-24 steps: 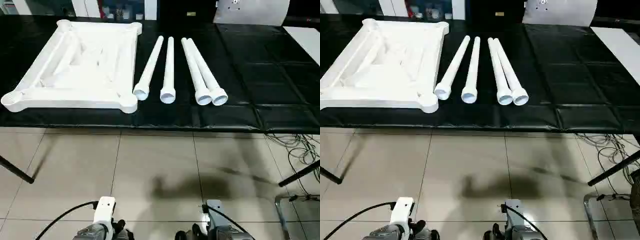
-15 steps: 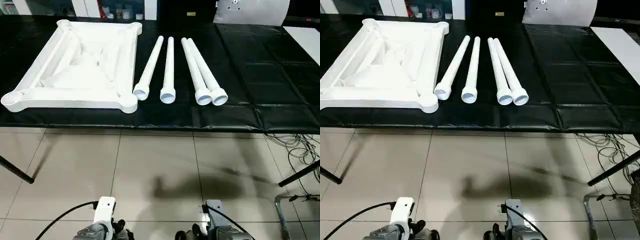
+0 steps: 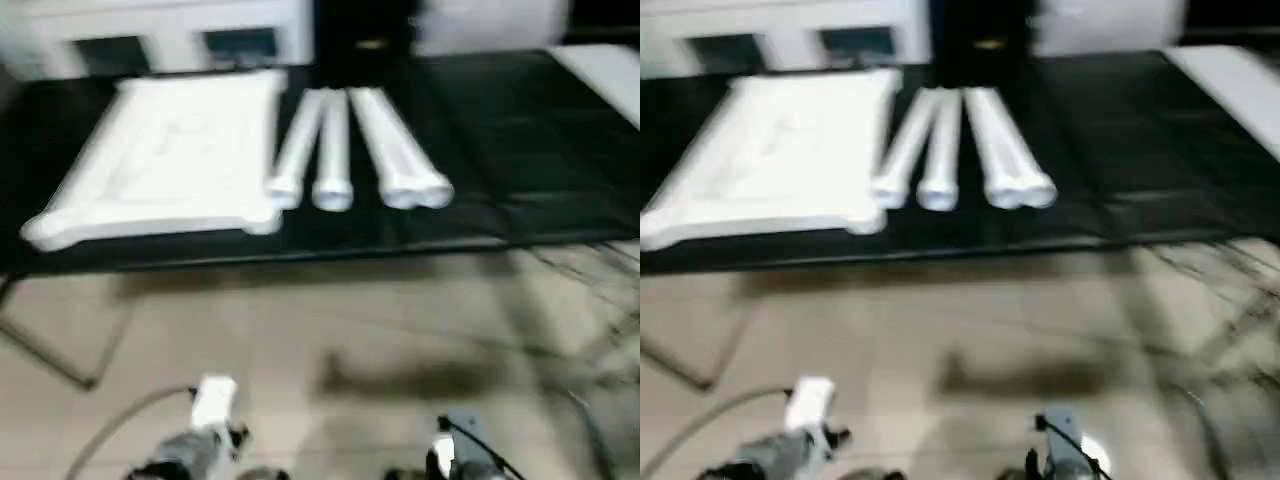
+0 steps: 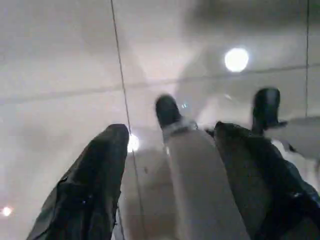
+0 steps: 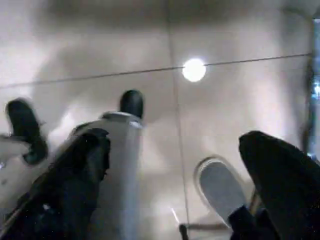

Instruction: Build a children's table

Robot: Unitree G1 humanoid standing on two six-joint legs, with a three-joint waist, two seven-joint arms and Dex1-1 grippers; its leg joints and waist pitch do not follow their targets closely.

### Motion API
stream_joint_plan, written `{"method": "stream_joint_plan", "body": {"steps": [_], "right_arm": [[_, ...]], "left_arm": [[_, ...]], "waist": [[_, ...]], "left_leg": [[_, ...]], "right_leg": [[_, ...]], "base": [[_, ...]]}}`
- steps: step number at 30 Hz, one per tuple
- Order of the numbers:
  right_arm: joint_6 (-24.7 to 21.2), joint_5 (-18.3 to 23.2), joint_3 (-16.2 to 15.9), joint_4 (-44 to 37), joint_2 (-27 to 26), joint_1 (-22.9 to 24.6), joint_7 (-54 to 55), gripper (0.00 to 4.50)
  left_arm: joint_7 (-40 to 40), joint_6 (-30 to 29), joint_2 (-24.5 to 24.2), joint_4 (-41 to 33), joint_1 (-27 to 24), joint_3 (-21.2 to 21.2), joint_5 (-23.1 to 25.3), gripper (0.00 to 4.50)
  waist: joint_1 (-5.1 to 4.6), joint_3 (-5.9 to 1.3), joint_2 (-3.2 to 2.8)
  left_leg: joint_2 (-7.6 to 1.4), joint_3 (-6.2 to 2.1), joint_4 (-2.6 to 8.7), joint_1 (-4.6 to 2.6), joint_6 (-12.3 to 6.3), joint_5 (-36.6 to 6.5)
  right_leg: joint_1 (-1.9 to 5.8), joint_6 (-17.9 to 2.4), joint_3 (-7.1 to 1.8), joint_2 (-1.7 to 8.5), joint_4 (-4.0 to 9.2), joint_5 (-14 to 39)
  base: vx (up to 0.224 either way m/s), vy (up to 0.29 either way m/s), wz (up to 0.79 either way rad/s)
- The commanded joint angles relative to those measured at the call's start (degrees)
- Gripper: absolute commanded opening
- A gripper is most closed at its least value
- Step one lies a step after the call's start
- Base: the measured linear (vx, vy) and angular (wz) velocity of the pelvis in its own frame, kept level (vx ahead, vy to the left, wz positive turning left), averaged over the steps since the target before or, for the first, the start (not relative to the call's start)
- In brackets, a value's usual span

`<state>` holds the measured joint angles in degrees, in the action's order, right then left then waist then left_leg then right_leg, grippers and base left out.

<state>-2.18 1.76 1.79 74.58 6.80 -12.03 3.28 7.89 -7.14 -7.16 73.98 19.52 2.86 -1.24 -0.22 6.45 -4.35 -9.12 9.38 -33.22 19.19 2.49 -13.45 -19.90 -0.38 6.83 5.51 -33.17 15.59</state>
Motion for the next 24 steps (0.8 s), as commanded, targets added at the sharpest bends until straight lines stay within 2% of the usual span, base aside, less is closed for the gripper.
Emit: {"method": "stream_joint_plan", "body": {"steps": [1,2,3,4,5,6,7,8,9,10,11,12,13,14,15,16,17,18,19,20,22,23,24], "right_arm": [[3.14,1.48,1.73,-0.75,0.42,-2.04,-0.58,4.50],[3.91,1.58,2.01,-1.01,0.40,-2.39,-1.01,4.50],[4.45,1.70,2.19,-1.23,0.38,-2.59,-1.41,4.50],[7.44,2.51,2.97,-2.43,0.21,-3.47,-3.94,4.50],[8.56,2.37,2.81,-2.92,0.24,-3.85,-4.45,4.50],[10.11,1.62,2.01,-3.72,0.46,-4.50,-4.69,4.50],[10.93,1.63,1.86,-4.19,0.43,-4.67,-5.63,4.50],[11.78,1.66,1.70,-4.70,0.35,-4.75,-6.76,4.50],[11.78,1.66,1.70,-4.70,0.35,-4.75,-6.76,4.50],[12.42,2.51,1.89,-6.33,0.78,-5.26,-12.79,4.50],[12.34,3.00,2.18,-6.58,1.00,-5.49,-14.55,4.50],[12.28,3.38,2.42,-6.79,1.18,-5.68,-15.97,4.50],[14.11,4.55,2.68,-9.45,1.76,-5.16,-19.98,4.50],[14.40,4.36,2.34,-10.58,1.86,-4.64,-20.92,4.50],[14.43,4.27,2.20,-11.00,1.89,-4.45,-21.30,4.50],[15.09,3.94,1.68,-12.41,1.99,-3.73,-21.74,4.50],[15.49,3.77,1.40,-13.12,2.04,-3.35,-21.86,4.50],[16.83,3.42,0.33,-18.39,2.27,-1.00,-21.75,4.50],[17.15,4.13,-0.70,-27.29,2.47,2.67,-22.05,4.50],[16.35,4.54,-1.19,-34.06,2.65,5.33,-22.11,4.50],[16.10,3.32,-1.30,-43.11,2.97,8.75,-20.82,4.50],[13.23,4.16,-1.35,-48.35,3.17,10.52,-21.53,4.50],[11.03,4.90,-1.41,-51.95,3.30,11.72,-22.16,4.50]], "left_arm": [[-0.86,3.25,-0.82,-0.54,1.22,-0.43,1.04,3.47],[-0.86,3.65,-0.98,-0.48,1.77,-0.23,1.04,3.51],[-0.72,3.95,-1.07,-0.53,2.07,-0.08,0.97,3.60],[0.74,5.70,-1.52,-1.31,3.19,0.85,0.20,3.75],[1.41,6.16,-1.77,-1.81,3.57,1.24,-0.15,3.75],[2.56,6.59,-2.26,-2.87,4.04,1.81,-0.74,3.86],[3.57,6.88,-2.42,-3.52,4.02,2.15,-1.17,3.90],[4.13,7.57,-2.58,-4.16,3.88,2.29,-1.37,3.90],[4.13,7.57,-2.58,-4.16,3.88,2.29,-1.37,4.00],[7.48,9.17,-2.95,-6.89,2.29,2.22,-2.20,4.09],[8.25,9.56,-3.02,-7.51,1.87,2.13,-2.35,4.22],[8.87,9.88,-3.09,-8.01,1.53,2.06,-2.47,4.22],[11.65,12.20,-3.31,-11.81,-0.87,1.12,-2.59,4.27],[12.58,12.62,-3.38,-13.64,-2.01,0.89,-2.74,4.34],[12.93,12.71,-3.40,-14.35,-2.44,0.82,-2.82,4.43],[13.59,13.49,-3.51,-16.79,-3.85,0.45,-2.75,4.48],[13.86,13.94,-3.56,-18.03,-4.56,0.24,-2.67,4.48],[13.53,15.21,-3.80,-23.43,-7.43,-0.35,-2.35,4.48],[13.28,15.55,-3.95,-30.99,-10.99,-0.52,-2.91,4.48],[13.61,14.15,-3.97,-36.66,-13.39,-0.18,-4.09,4.48],[13.36,12.26,-4.20,-44.38,-16.04,0.50,-4.77,4.48],[13.17,11.64,-4.65,-48.60,-17.20,0.31,-4.26,4.48],[13.09,11.20,-4.97,-51.49,-18.00,0.15,-3.89,4.48]], "waist": [[0.73,-2.45,0.55],[1.23,-3.47,1.14],[1.41,-3.40,0.87],[1.51,-4.53,0.38],[1.26,-4.74,0.23],[1.26,-5.07,-0.11],[1.15,-6.35,0.14],[1.21,-6.62,0.53],[1.27,-6.84,0.54],[1.47,-6.91,1.01],[1.67,-6.85,0.86],[1.74,-6.83,0.90],[2.19,-6.68,0.61],[2.19,-6.54,1.08],[2.32,-6.49,0.80],[2.36,-6.13,0.55],[2.40,-5.85,0.82],[2.28,-5.45,1.24],[2.44,-5.25,0.92],[2.64,-5.24,1.10],[2.58,-5.18,1.29],[2.62,-5.12,1.17],[2.71,-5.05,1.29]], "left_leg": [[-3.83,-2.94,4.46,-1.27,2.31,-30.55],[-3.96,-2.80,3.81,1.13,-1.54,-16.30],[-4.26,-2.80,4.18,2.15,-2.77,-11.79],[-4.84,-2.38,4.04,2.09,-4.32,-6.63],[-5.07,-2.00,4.12,1.99,-5.99,-7.36],[-4.98,-1.67,3.67,1.66,-5.86,-7.47],[-4.56,-1.55,2.61,2.04,-7.76,-1.03],[-3.94,-1.17,1.60,2.49,-11.73,4.94],[-3.78,-1.17,1.19,2.65,-13.64,7.04],[-3.60,-0.79,0.62,3.01,-17.31,8.06],[-3.72,-0.85,0.57,3.08,-17.74,6.49],[-3.84,-0.83,0.63,3.20,-17.83,4.92],[-4.64,-0.92,1.04,3.03,-16.70,1.86],[-4.95,-0.83,1.27,2.91,-16.13,0.58],[-5.17,-0.89,1.45,2.84,-15.32,-0.53],[-5.32,-0.83,1.97,2.45,-13.41,-3.79],[-5.59,-0.92,2.57,2.33,-10.70,-8.03],[-5.60,-0.67,2.93,2.11,-9.16,-10.67],[-5.92,-0.71,3.34,1.82,-6.49,-14.18],[-6.12,-0.80,3.73,1.72,-4.88,-16.10],[-5.79,-0.68,4.00,1.90,-4.17,-16.48],[-5.50,-0.67,4.06,1.85,-3.67,-17.23],[-5.57,-0.66,4.15,1.87,-3.61,-17.66]], "right_leg": [[-1.03,-8.62,-5.35,7.81,7.45,29.84],[1.53,-9.45,-6.17,8.38,6.52,26.58],[1.80,-9.72,-5.69,7.78,5.83,23.56],[1.55,-10.99,-4.86,6.49,4.74,14.42],[0.77,-13.21,-4.47,5.40,3.90,8.34],[0.41,-14.58,-4.51,5.22,3.59,5.93],[0.96,-17.30,-4.40,5.16,1.78,-5.80],[0.68,-19.18,-4.29,4.95,0.64,-16.24],[0.67,-19.69,-4.25,5.05,0.22,-19.60],[0.25,-19.63,-4.06,5.00,0.14,-21.70],[0.37,-19.57,-4.01,5.25,0.12,-19.95],[0.59,-19.19,-3.92,5.32,0.31,-17.47],[0.35,-17.65,-3.78,5.16,0.90,-9.38],[0.18,-17.22,-3.80,4.99,1.21,-6.82],[0.13,-17.02,-3.85,4.96,1.20,-4.72],[-0.27,-16.37,-3.94,4.61,1.86,0.31],[-0.17,-15.70,-4.19,4.84,2.40,5.38],[-0.55,-15.18,-4.32,4.70,2.98,8.51],[-0.69,-13.89,-4.64,4.82,3.36,11.86],[-0.61,-12.28,-4.84,4.76,3.59,13.46],[-0.78,-11.34,-4.99,4.26,3.54,13.49],[-0.75,-10.52,-5.07,4.17,3.69,15.13],[-0.83,-9.84,-5.19,4.29,3.91,16.08]], "base": [[0.075,-0.058,0.08],[0.075,-0.058,0.08],[0.000,0.000,0.00],[0.000,0.000,0.00],[0.000,0.000,0.00],[0.000,0.000,0.00],[0.074,-0.025,0.01],[0.074,-0.025,0.01],[0.061,-0.020,-0.01],[0.000,0.000,0.00],[0.000,0.000,0.00],[0.000,0.000,0.00],[0.000,0.000,0.00],[0.000,0.000,0.00],[0.000,0.000,0.00],[0.000,0.000,0.00],[0.000,0.000,0.00],[0.000,0.000,0.00],[0.000,0.000,0.00],[0.000,0.000,0.00],[0.000,0.000,0.00],[0.000,0.000,0.00],[0.000,0.000,0.00]]}}
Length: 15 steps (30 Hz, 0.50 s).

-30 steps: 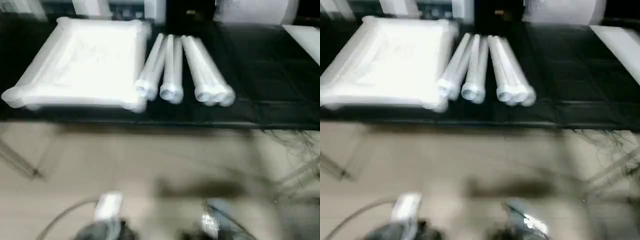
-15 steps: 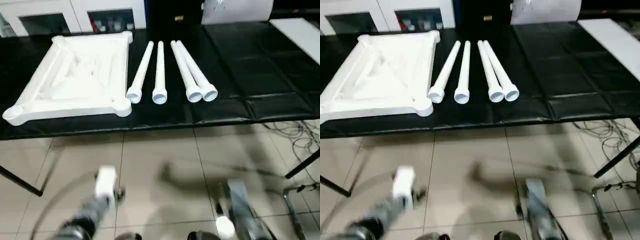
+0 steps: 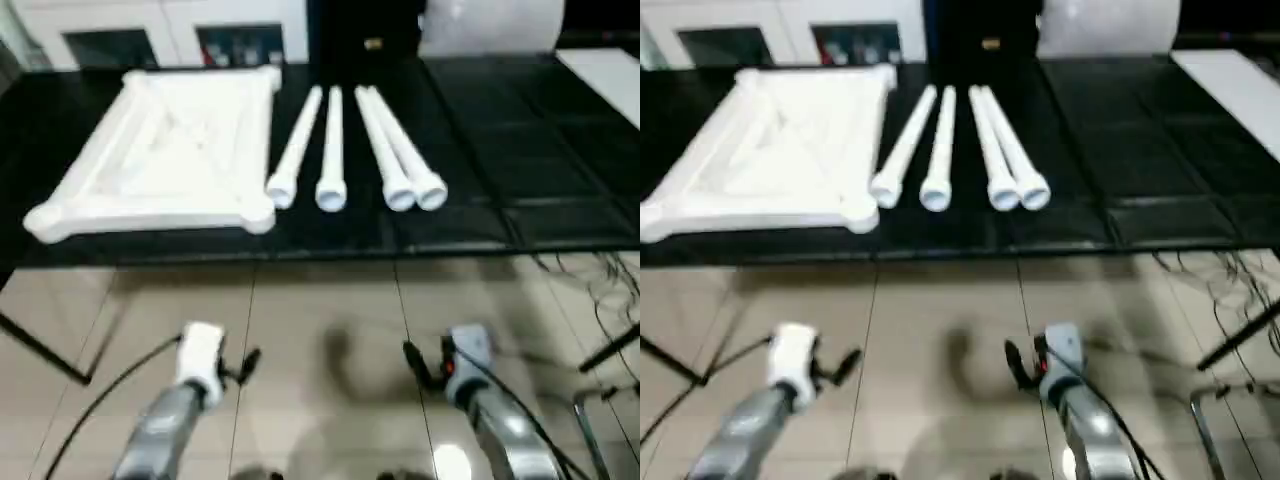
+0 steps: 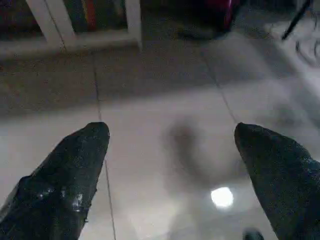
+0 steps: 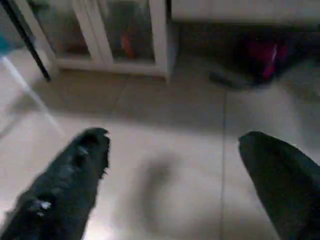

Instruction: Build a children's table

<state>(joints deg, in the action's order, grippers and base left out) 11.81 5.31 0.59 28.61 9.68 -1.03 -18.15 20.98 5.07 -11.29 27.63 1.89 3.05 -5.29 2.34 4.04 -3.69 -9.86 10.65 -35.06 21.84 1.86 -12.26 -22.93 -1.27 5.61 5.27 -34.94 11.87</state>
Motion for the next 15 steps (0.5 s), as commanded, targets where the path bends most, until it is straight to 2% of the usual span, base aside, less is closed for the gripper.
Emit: {"method": "stream_joint_plan", "body": {"steps": [1,2,4,5,6,7,8,9,10,12,14,15], "right_arm": [[-5.34,2.92,-0.20,-11.39,0.50,2.33,-1.30,4.50],[-7.59,5.12,-0.31,-17.44,0.71,4.01,-2.08,4.50],[-10.38,7.12,-0.94,-27.29,1.26,6.89,-2.08,4.50],[-12.94,7.67,-1.82,-34.34,1.86,9.28,-1.25,4.50],[-13.98,7.71,-2.11,-36.66,2.04,10.05,-0.85,4.50],[-15.17,7.15,-2.36,-39.70,2.08,10.80,-0.04,4.50],[-15.75,6.86,-2.40,-40.87,2.07,11.06,0.30,4.50],[-16.83,5.76,-2.26,-42.17,1.77,10.97,1.33,4.50],[-18.89,4.79,-1.60,-43.95,0.94,10.48,3.46,4.50],[-22.28,5.34,-0.50,-46.21,-0.71,8.95,6.36,4.50],[-24.49,5.51,-0.06,-47.55,-1.69,7.49,8.03,4.50],[-25.47,5.18,-0.27,-47.34,-2.44,6.04,8.91,4.50]], "left_arm": [[0.02,-1.86,-1.29,-9.42,-1.24,0.06,0.05,4.48],[-0.05,-2.78,-1.59,-15.01,-2.26,0.42,-0.44,4.48],[0.31,-6.01,-2.16,-25.51,-4.34,0.79,-2.63,4.48],[-0.14,-10.11,-2.77,-33.62,-5.93,0.67,-3.81,4.48],[-0.50,-11.50,-3.03,-36.07,-6.36,0.64,-3.89,4.48],[-0.72,-12.95,-3.53,-39.00,-6.65,0.55,-3.88,4.48],[-0.83,-13.58,-3.68,-40.12,-6.76,0.56,-3.96,4.48],[-1.59,-14.72,-3.55,-41.73,-6.43,0.97,-4.28,4.48],[-3.97,-16.58,-2.78,-43.56,-5.23,1.95,-3.73,4.48],[-6.94,-19.83,-1.74,-44.98,-2.77,3.09,-3.36,4.48],[-8.04,-21.28,-1.12,-45.74,-1.33,3.40,-3.73,4.48],[-8.49,-23.01,-0.13,-45.67,-0.74,3.50,-6.07,4.48]], "waist": [[0.20,-2.48,-0.18],[0.00,-2.44,-0.15],[-0.05,-2.63,-0.38],[0.26,-2.92,-0.73],[0.26,-3.01,-0.67],[0.00,-2.73,-0.78],[0.03,-2.78,-1.02],[0.12,-2.72,-1.87],[-0.30,-2.58,-0.97],[-0.33,-2.74,-1.06],[-0.12,-3.22,-1.02],[-0.12,-3.35,-1.06]], "left_leg": [[-4.72,-2.05,6.24,-0.94,-2.44,-19.97],[-4.69,-2.03,6.31,-0.92,-2.04,-20.56],[-4.59,-2.23,6.51,-0.70,-1.36,-21.09],[-4.72,-2.31,6.51,-0.72,-1.21,-19.98],[-4.75,-2.18,6.47,-0.66,-1.43,-18.37],[-4.15,-1.83,6.44,-0.61,-1.60,-19.38],[-3.98,-1.90,6.44,-0.75,-1.37,-19.80],[-3.78,-1.96,6.45,-0.80,-1.21,-20.33],[-3.61,-1.86,6.52,-0.77,-0.81,-20.72],[-3.25,-1.85,6.23,-1.00,-0.70,-19.28],[-3.16,-2.01,5.97,-0.78,-1.03,-14.87],[-3.16,-2.02,5.92,-0.66,-1.17,-13.96]], "right_leg": [[2.21,-8.13,-4.02,4.29,5.71,21.45],[2.01,-7.50,-4.05,4.14,5.82,21.26],[2.38,-6.76,-3.93,4.12,5.86,21.05],[2.47,-7.23,-4.06,4.08,5.46,18.11],[2.53,-7.93,-4.02,3.72,5.17,14.33],[2.37,-7.94,-3.80,3.46,5.60,14.88],[2.50,-7.89,-3.75,3.54,5.50,15.74],[2.54,-7.58,-3.68,3.66,5.67,16.95],[2.62,-6.67,-3.63,3.48,6.03,19.09],[2.49,-5.51,-3.73,3.63,6.35,22.39],[2.62,-5.03,-3.69,3.53,6.08,20.11],[2.72,-5.02,-3.64,3.47,5.94,18.84]], "base": [[0.000,0.000,0.00],[0.000,0.000,0.00],[0.000,0.000,0.00],[0.000,0.000,0.00],[0.000,0.000,0.00],[0.000,0.000,0.00],[0.000,0.000,0.00],[0.000,0.000,0.00],[0.000,0.000,0.00],[0.000,0.000,0.00],[0.000,0.000,0.00],[0.000,0.000,0.00]]}}
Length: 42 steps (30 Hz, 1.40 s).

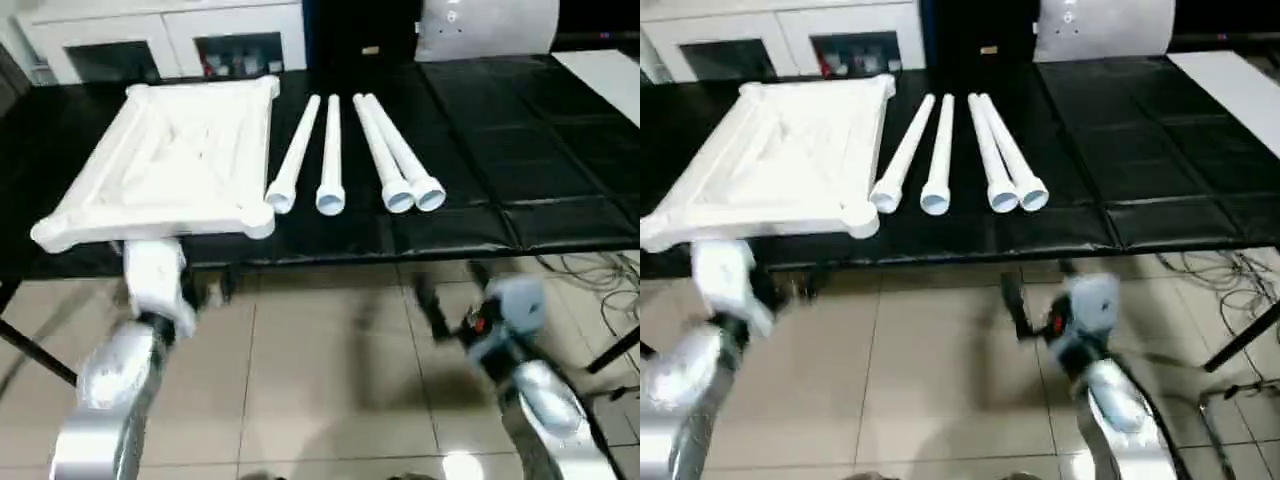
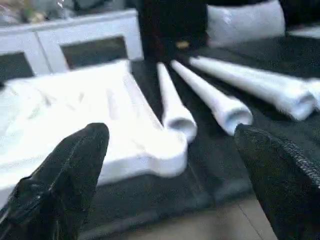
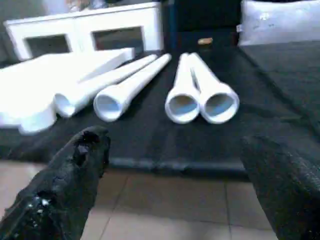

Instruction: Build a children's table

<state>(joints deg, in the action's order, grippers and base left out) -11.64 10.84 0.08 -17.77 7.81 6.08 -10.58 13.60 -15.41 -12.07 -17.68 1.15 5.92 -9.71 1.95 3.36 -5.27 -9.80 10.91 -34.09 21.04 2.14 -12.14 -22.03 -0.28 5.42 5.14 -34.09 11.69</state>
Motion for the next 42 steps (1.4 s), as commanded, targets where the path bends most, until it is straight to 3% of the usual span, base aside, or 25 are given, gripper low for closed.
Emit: {"method": "stream_joint_plan", "body": {"steps": [1,2,4,5,6,7,10,13,14,17,19,21,22,23,25,27,28,29,31,32,34,35,36,39,42], "right_arm": [[-2.96,-1.07,-0.63,-0.41,-0.95,-2.82,2.36,4.50],[-3.20,-1.49,-1.21,0.45,-0.99,-3.99,2.68,4.50],[-3.28,-1.78,-1.42,1.39,-1.00,-4.93,2.78,4.50],[-3.67,-1.95,-1.40,1.53,-1.16,-5.29,2.97,4.50],[-3.99,-2.26,-1.94,1.32,-0.77,-6.24,2.28,4.50],[-4.34,-2.56,-2.47,1.05,-0.38,-7.09,1.60,4.50],[-7.26,-2.90,-3.38,0.35,-0.16,-9.38,1.47,4.50],[-10.49,0.74,-2.87,-0.82,-1.20,-10.93,1.12,4.50],[-10.74,1.47,-3.13,-0.58,-1.45,-11.12,0.46,4.50],[-9.88,0.81,-4.19,0.67,-1.58,-11.15,-0.46,4.50],[-9.29,0.48,-4.43,1.18,-1.57,-11.18,-0.63,4.50],[-8.83,0.52,-3.04,1.40,-2.28,-10.29,0.71,4.50],[-8.99,0.64,-2.55,1.24,-2.28,-9.92,0.94,4.50],[-8.57,0.56,-2.11,1.02,-1.49,-8.88,0.45,4.50],[-8.50,0.45,-1.46,1.02,-0.74,-7.84,0.33,4.50],[-8.66,0.24,-1.29,1.25,-0.65,-7.65,0.60,4.50],[-8.53,-0.31,-1.52,1.54,-0.42,-7.62,0.73,4.50],[-8.48,-0.50,-1.71,1.58,-0.34,-7.67,0.69,4.50],[-10.01,-1.05,-3.10,1.58,-0.21,-8.76,0.46,4.50],[-10.56,-1.44,-3.51,1.69,-0.12,-9.09,0.55,4.50],[-10.14,-2.34,-3.99,2.01,0.07,-9.63,0.63,4.50],[-9.83,-1.99,-3.64,2.14,-0.35,-9.89,0.79,4.50],[-9.83,-1.99,-3.64,2.14,-0.35,-9.89,0.79,4.50],[-7.15,-3.11,-2.48,3.71,-0.76,-10.81,2.21,4.50],[-7.25,-1.61,-1.34,4.29,-0.97,-11.24,1.96,4.50]], "left_arm": [[-1.32,-4.55,1.82,-1.34,-0.41,-0.26,-3.26,4.48],[-1.79,-6.54,2.82,-2.68,-1.38,-1.45,-3.70,4.48],[-2.49,-7.75,3.68,-4.37,-2.83,-2.43,-3.50,4.48],[-2.86,-8.24,4.06,-5.13,-3.37,-2.60,-3.49,4.48],[-3.03,-8.49,4.36,-5.90,-3.92,-2.56,-3.82,4.48],[-3.17,-8.78,4.60,-6.58,-4.37,-2.49,-4.13,4.48],[-3.65,-8.61,4.61,-5.10,-4.50,-1.29,-3.53,4.48],[-4.51,-11.31,4.12,-8.37,-5.61,-2.11,-3.02,4.48],[-4.33,-12.20,3.59,-9.42,-5.41,-2.71,-2.70,4.48],[-3.87,-13.30,2.75,-9.34,-3.96,-3.56,-2.13,4.48],[-3.99,-12.61,2.85,-7.56,-2.70,-3.30,-2.15,4.48],[-4.81,-9.84,3.27,-2.20,0.41,-2.88,-0.80,4.48],[-4.95,-9.47,3.41,-1.21,1.09,-2.95,-0.60,4.48],[-4.95,-9.61,4.03,-0.35,2.13,-3.05,-1.17,4.48],[-4.92,-9.98,4.27,0.03,2.89,-3.72,-1.09,4.48],[-5.01,-10.05,4.24,0.26,3.01,-3.97,-0.93,4.48],[-5.06,-9.74,4.39,1.12,2.98,-4.25,-0.74,4.48],[-5.05,-9.59,4.43,1.35,2.88,-4.30,-0.68,4.48],[-5.38,-8.29,5.73,2.65,2.67,-3.73,-1.06,4.48],[-5.44,-8.05,6.17,3.04,2.75,-3.47,-1.40,4.48],[-5.45,-7.94,6.51,3.46,2.97,-3.33,-1.77,4.48],[-5.37,-7.67,6.32,3.64,2.98,-3.60,-1.47,4.48],[-5.37,-7.67,6.32,3.64,2.98,-3.60,-1.47,4.48],[-5.38,-6.55,5.99,4.81,3.47,-4.05,-0.58,4.48],[-4.88,-5.63,6.02,5.19,3.93,-4.11,-0.50,4.48]], "waist": [[0.13,-2.85,0.43],[0.01,-3.11,1.75],[0.24,-3.29,0.74],[0.99,-2.75,2.36],[0.65,-3.49,0.63],[0.19,-3.76,2.06],[-0.25,-1.01,2.28],[0.02,-1.33,3.80],[-0.93,-2.15,1.96],[-2.50,-1.77,2.46],[-2.61,-1.49,3.36],[-1.11,-2.01,6.90],[1.02,-1.63,6.79],[1.67,-3.09,7.08],[1.80,-3.05,5.93],[1.09,-3.14,3.27],[-1.00,-2.51,1.35],[-3.94,-4.85,1.01],[-4.31,-5.19,1.56],[-3.89,-4.29,1.81],[-3.60,-3.61,4.34],[-1.75,-4.01,7.65],[-0.86,-3.86,8.00],[0.37,-3.00,5.88],[-0.87,-1.70,3.37]], "left_leg": [[-3.20,-2.17,4.79,0.21,-1.42,-12.29],[-3.19,-2.05,4.61,0.43,-1.87,-10.25],[-3.23,-1.88,4.23,0.27,-2.77,-7.97],[-1.76,-4.01,4.97,3.47,-6.37,-9.66],[-1.66,-4.20,5.06,2.65,-7.42,-11.67],[-1.38,-5.09,4.07,2.32,-10.63,-13.33],[-0.15,-4.97,3.28,2.45,-7.36,-23.13],[-0.58,-5.60,3.51,2.85,-6.82,-20.35],[-3.15,-5.54,4.64,-3.38,-4.64,-22.35],[-8.12,-11.85,7.44,-9.54,-9.94,-23.84],[-6.40,-10.00,6.65,-9.10,-16.80,-17.20],[1.72,-3.46,2.66,-2.81,-13.62,-16.64],[2.32,-3.94,-3.54,-0.65,-10.96,-10.55],[2.07,-5.42,-6.80,4.17,-8.76,-3.40],[1.31,-5.67,-5.17,5.09,-7.36,2.63],[0.11,-4.87,0.87,2.73,-7.95,7.84],[-2.61,-8.10,3.85,-0.62,-10.78,2.95],[-7.56,-13.66,3.94,-8.94,-20.77,2.15],[-8.75,-14.88,2.87,-9.39,-30.72,10.19],[-7.42,-12.03,3.19,-7.34,-31.31,11.47],[-3.08,-7.20,3.93,-3.55,-24.93,-0.88],[3.12,-3.60,-0.48,-0.39,-16.99,-11.83],[4.45,-3.56,-4.90,1.63,-14.65,-11.45],[1.72,-6.18,-5.76,3.39,-5.60,-2.97],[-1.42,-6.15,2.89,0.55,-4.63,-10.01]], "right_leg": [[1.88,-6.65,-3.38,3.49,4.69,16.07],[2.14,-7.45,-3.37,3.44,4.47,13.46],[1.93,-8.40,-3.40,3.46,4.14,10.74],[4.59,-7.71,-0.89,4.72,3.36,12.69],[5.08,-6.98,-0.01,4.76,3.73,14.63],[5.22,-6.49,0.62,5.65,4.41,17.29],[7.27,-2.65,2.86,6.19,8.25,41.14],[10.13,-2.45,4.02,5.96,9.01,39.53],[6.40,-3.99,2.59,2.93,7.72,33.14],[0.36,-3.08,-0.48,-0.41,-2.89,9.84],[-0.83,-2.04,-2.20,0.89,-3.08,4.56],[6.14,-5.68,-7.40,3.38,4.65,7.90],[9.59,-11.18,-12.66,9.38,8.54,25.88],[13.70,-12.64,-12.31,9.20,6.67,25.73],[12.50,-16.17,-9.58,6.34,5.77,12.67],[10.40,-13.88,-3.80,1.49,5.38,12.23],[7.58,-8.43,-1.05,-2.48,1.94,12.58],[0.83,-4.47,-1.31,-2.24,-4.55,11.97],[-2.50,2.21,-2.61,-0.53,-8.09,9.55],[-3.16,4.63,-2.96,-0.21,-8.50,5.98],[-0.30,1.52,-4.44,0.64,-2.69,-1.14],[3.88,0.07,-8.74,3.32,3.85,8.26],[6.70,-1.20,-11.90,6.89,5.45,16.49],[7.53,-8.96,-10.82,7.54,6.40,32.56],[6.32,-10.31,-4.22,1.03,5.26,30.48]], "base": [[0.000,0.000,0.00],[0.000,0.000,0.00],[0.000,0.000,0.00],[0.000,0.000,0.00],[0.020,-0.024,0.23],[0.018,-0.035,0.46],[0.026,-0.028,0.50],[0.060,-0.009,0.57],[0.090,-0.002,0.62],[0.185,-0.013,0.23],[0.138,-0.023,0.07],[0.109,-0.043,0.10],[0.104,-0.042,-0.01],[0.104,-0.042,-0.01],[0.153,0.002,-0.04],[0.164,0.029,-0.01],[0.180,0.060,-0.02],[0.180,0.060,-0.02],[0.153,0.016,0.03],[0.133,0.001,0.06],[0.081,-0.040,0.01],[0.073,-0.067,0.00],[0.069,-0.100,-0.06],[0.067,-0.071,-0.07],[0.090,0.036,0.00]]}}
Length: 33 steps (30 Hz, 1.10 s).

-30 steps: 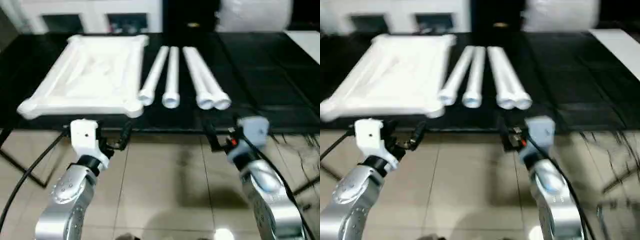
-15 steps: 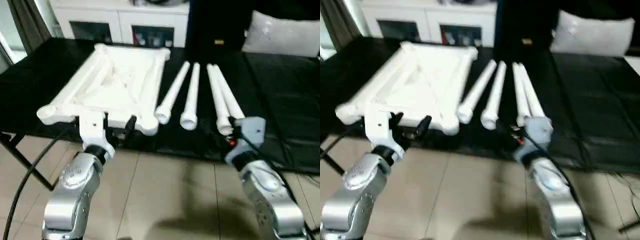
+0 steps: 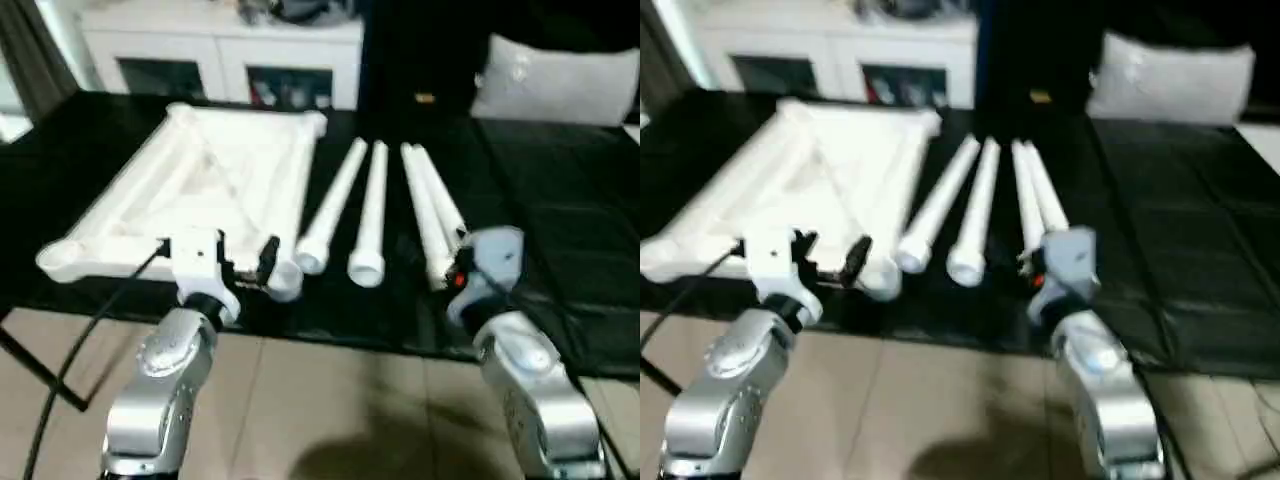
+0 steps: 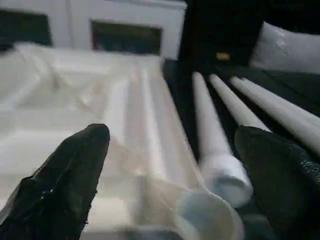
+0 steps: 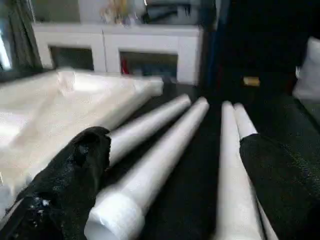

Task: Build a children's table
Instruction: Move to table

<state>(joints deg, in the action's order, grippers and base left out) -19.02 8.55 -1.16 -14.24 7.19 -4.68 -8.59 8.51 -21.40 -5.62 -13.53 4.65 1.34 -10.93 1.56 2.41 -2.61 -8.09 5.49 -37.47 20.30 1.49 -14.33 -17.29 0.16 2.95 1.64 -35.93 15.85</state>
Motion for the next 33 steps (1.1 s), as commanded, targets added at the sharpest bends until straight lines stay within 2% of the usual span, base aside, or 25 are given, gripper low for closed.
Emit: {"method": "stream_joint_plan", "body": {"steps": [1,2,3,5,6,7,8,9,10,12,13,14,15,16,18,19,20,21,22,23,25,28,29,31,33], "right_arm": [[-0.02,0.80,0.11,0.89,-0.33,-0.65,-0.15,4.50],[-0.01,0.67,0.18,1.17,-0.22,-0.88,-0.26,4.50],[-0.05,0.62,0.25,1.44,-0.17,-1.09,-0.32,4.50],[-0.64,1.04,0.56,1.62,-0.60,-1.27,-0.08,4.50],[-0.98,1.34,0.72,1.63,-0.91,-1.31,0.08,4.50],[-1.07,1.14,0.54,1.66,-1.05,-1.21,0.23,4.50],[-0.99,0.79,0.31,1.73,-1.12,-1.11,0.34,4.50],[-0.77,0.32,0.03,1.78,-1.23,-0.91,0.45,4.50],[-0.61,0.01,-0.08,1.85,-1.39,-0.79,0.58,4.50],[-0.83,-0.40,-0.20,1.94,-1.43,-0.72,1.16,4.50],[-0.98,-0.59,-0.27,2.03,-1.41,-0.74,1.50,4.50],[-0.90,-0.50,-0.12,2.11,-1.53,-0.72,1.65,4.50],[-0.91,-0.44,-0.01,2.07,-1.58,-0.73,1.70,4.50],[-0.99,-0.43,0.22,1.81,-1.58,-0.65,1.74,4.50],[-1.03,-0.58,0.43,1.56,-1.48,-0.64,1.83,4.50],[-1.00,-0.64,0.52,1.52,-1.47,-0.67,1.89,4.50],[-1.00,-0.67,0.59,1.51,-1.50,-0.69,1.93,4.50],[-1.04,-0.73,0.66,1.45,-1.51,-0.71,1.95,4.50],[-1.15,-0.88,0.67,1.37,-1.50,-0.74,1.99,4.50],[-1.19,-0.92,0.65,1.35,-1.48,-0.75,2.00,4.50],[-1.41,-1.37,0.30,1.24,-1.25,-0.80,1.82,4.50],[-2.52,-1.38,-0.53,1.16,-0.51,-0.93,1.03,4.50],[-2.84,-1.45,-0.78,1.37,-0.21,-1.07,0.89,4.50],[-2.98,-1.47,-0.63,1.79,-0.16,-1.35,1.11,4.50],[-2.92,-1.51,-0.18,2.17,-0.21,-1.77,1.17,4.50]], "left_arm": [[0.40,0.43,-0.45,1.19,0.56,0.41,0.88,4.48],[0.53,0.57,-0.55,1.51,0.78,0.26,1.08,4.48],[0.62,0.67,-0.69,1.81,1.00,0.08,1.28,4.48],[0.86,0.82,-1.21,2.22,1.29,-0.43,1.63,4.48],[0.97,0.83,-1.47,2.35,1.38,-0.67,1.74,4.48],[1.19,0.98,-1.72,2.49,1.43,-0.95,1.88,4.48],[1.38,1.14,-1.90,2.65,1.54,-1.14,2.00,4.48],[1.52,1.30,-2.04,2.82,1.68,-1.27,2.10,4.48],[1.60,1.41,-2.11,3.02,1.86,-1.31,2.13,4.48],[1.76,1.52,-2.08,3.34,2.10,-1.18,2.11,4.48],[1.90,1.61,-2.06,3.57,2.27,-1.07,2.08,4.48],[2.00,1.70,-2.04,3.82,2.46,-1.02,2.03,4.48],[2.07,1.74,-2.07,3.92,2.56,-1.03,2.00,4.48],[2.32,1.87,-2.11,4.18,2.77,-1.21,1.84,4.48],[2.49,1.94,-2.11,4.46,2.98,-1.52,1.75,4.48],[2.48,1.99,-2.12,4.58,3.06,-1.65,1.75,4.48],[2.46,2.03,-2.13,4.68,3.11,-1.72,1.73,4.48],[2.42,2.08,-2.11,4.84,3.22,-1.79,1.73,4.48],[1.81,2.09,-1.91,5.12,3.44,-1.64,1.98,4.48],[1.43,2.08,-1.79,5.22,3.51,-1.54,2.16,4.48],[0.79,1.48,-1.83,5.72,3.87,-1.47,2.70,4.48],[1.49,2.00,-1.93,6.12,4.04,-1.34,2.46,4.48],[1.60,2.26,-1.95,6.25,4.08,-1.21,2.55,4.48],[1.43,2.35,-1.98,6.33,4.13,-1.12,2.77,4.48],[1.18,2.09,-2.14,6.26,4.13,-1.18,2.92,4.48]], "waist": [[-1.77,-0.76,-0.40],[-3.17,-2.22,-1.33],[-3.64,-2.60,-1.57],[-4.68,-2.66,-0.03],[-4.52,-2.18,0.67],[-2.67,-2.43,2.35],[-1.06,-3.59,3.81],[-0.16,-3.89,2.54],[-0.23,-3.14,2.50],[-0.35,-2.67,-0.14],[-1.67,-1.66,-1.85],[-4.12,-3.27,-3.42],[-5.23,-4.12,-3.12],[-4.46,-3.79,-3.28],[-4.72,-3.42,-2.28],[-4.21,-2.80,-1.22],[-3.49,-2.31,0.97],[-2.82,-3.35,3.79],[-0.97,-3.54,2.91],[-0.62,-3.06,2.96],[-0.50,-2.37,1.75],[-1.04,-2.34,-1.65],[-0.94,-4.26,-1.76],[1.42,-5.04,-0.72],[3.41,-5.17,0.55]], "left_leg": [[-5.52,-2.88,8.33,-2.78,-2.92,-20.69],[-7.13,-5.82,9.55,-6.65,-3.89,-26.32],[-7.38,-6.70,9.92,-7.63,-6.24,-24.85],[-7.20,-7.02,8.57,-8.75,-20.22,-12.36],[-5.85,-5.58,8.23,-7.30,-20.98,-11.30],[0.43,-0.08,4.12,-1.70,-17.91,-9.43],[1.62,0.11,-2.23,4.41,-14.63,-3.37],[0.52,-0.46,-3.62,5.27,-11.88,-1.40],[-0.14,-0.85,-3.51,6.42,-7.35,1.03],[-1.44,-0.41,2.68,4.07,-6.50,4.03],[-3.10,-1.51,6.70,0.95,-6.29,-3.78],[-7.20,-6.90,7.86,-7.06,-11.74,-9.92],[-8.34,-9.12,7.86,-8.89,-16.46,-8.43],[-8.60,-9.28,6.99,-8.74,-23.08,-4.83],[-8.31,-7.66,7.38,-7.72,-26.70,0.69],[-6.93,-4.28,8.21,-5.71,-24.72,-1.89],[-2.81,-1.19,7.84,-3.08,-19.04,-11.38],[1.47,0.51,3.97,0.24,-16.30,-13.40],[2.96,-0.06,-3.73,1.74,-11.56,-8.14],[2.84,-0.86,-5.55,4.45,-7.77,-1.88],[1.60,-1.64,-3.97,5.42,-4.52,4.41],[-2.72,-1.75,5.84,3.10,-5.72,9.30],[-6.40,-0.57,3.56,-0.88,-2.05,9.93],[-3.49,2.56,2.58,0.80,1.11,12.04],[-1.76,2.89,0.20,2.92,0.32,0.35]], "right_leg": [[-1.07,-9.38,-0.61,2.15,4.65,22.25],[-2.31,-9.62,-0.08,2.01,0.81,10.78],[-3.01,-8.11,0.16,2.02,-0.39,5.98],[-5.76,-1.84,-0.70,3.94,-1.79,-0.45],[-4.83,-2.24,-1.29,4.66,-0.20,-1.62],[1.01,-6.74,-5.21,7.34,5.35,-3.46],[7.87,-9.62,-9.31,12.17,7.59,0.67],[8.45,-12.02,-10.22,13.92,7.68,1.11],[7.54,-15.39,-7.96,11.55,7.58,4.07],[5.79,-15.13,-2.84,6.77,7.71,10.27],[3.75,-11.27,0.26,2.65,6.37,15.89],[-1.83,-8.02,1.12,0.73,-0.51,12.03],[-3.95,-5.10,1.06,1.06,-3.29,9.27],[-5.99,0.59,0.39,1.95,-5.46,6.53],[-7.90,4.52,-0.24,3.02,-6.83,1.94],[-7.27,3.31,-0.84,3.37,-5.07,-2.55],[-4.02,0.99,-2.97,4.87,1.28,-4.10],[0.32,2.03,-6.67,6.38,4.66,2.52],[3.13,-2.85,-10.99,12.33,7.60,18.94],[4.17,-4.60,-9.85,11.23,6.95,22.64],[3.45,-10.19,-7.67,10.47,6.67,14.59],[0.55,-9.73,-1.74,4.64,4.48,2.49],[-2.25,-5.53,-5.39,3.75,2.65,-4.41],[-1.74,-4.68,-7.99,4.13,1.25,-19.10],[-0.58,-4.45,-13.11,6.38,3.08,-23.28]], "base": [[0.118,0.085,0.00],[0.118,0.085,0.00],[0.115,0.056,0.08],[0.119,0.030,0.04],[0.115,-0.006,0.08],[0.096,-0.030,0.08],[0.096,-0.030,0.08],[0.107,-0.015,0.04],[0.125,0.001,-0.05],[0.125,0.013,-0.03],[0.168,0.059,0.06],[0.168,0.059,0.06],[0.173,0.050,0.01],[0.134,0.033,0.05],[0.124,0.022,0.07],[0.095,-0.032,0.02],[0.095,-0.032,0.02],[0.072,-0.101,0.03],[0.093,-0.101,-0.03],[0.093,-0.101,-0.03],[0.111,-0.029,-0.10],[0.093,0.032,-0.06],[0.100,0.085,-0.07],[0.062,0.114,-0.44],[0.026,0.124,-0.50]]}}
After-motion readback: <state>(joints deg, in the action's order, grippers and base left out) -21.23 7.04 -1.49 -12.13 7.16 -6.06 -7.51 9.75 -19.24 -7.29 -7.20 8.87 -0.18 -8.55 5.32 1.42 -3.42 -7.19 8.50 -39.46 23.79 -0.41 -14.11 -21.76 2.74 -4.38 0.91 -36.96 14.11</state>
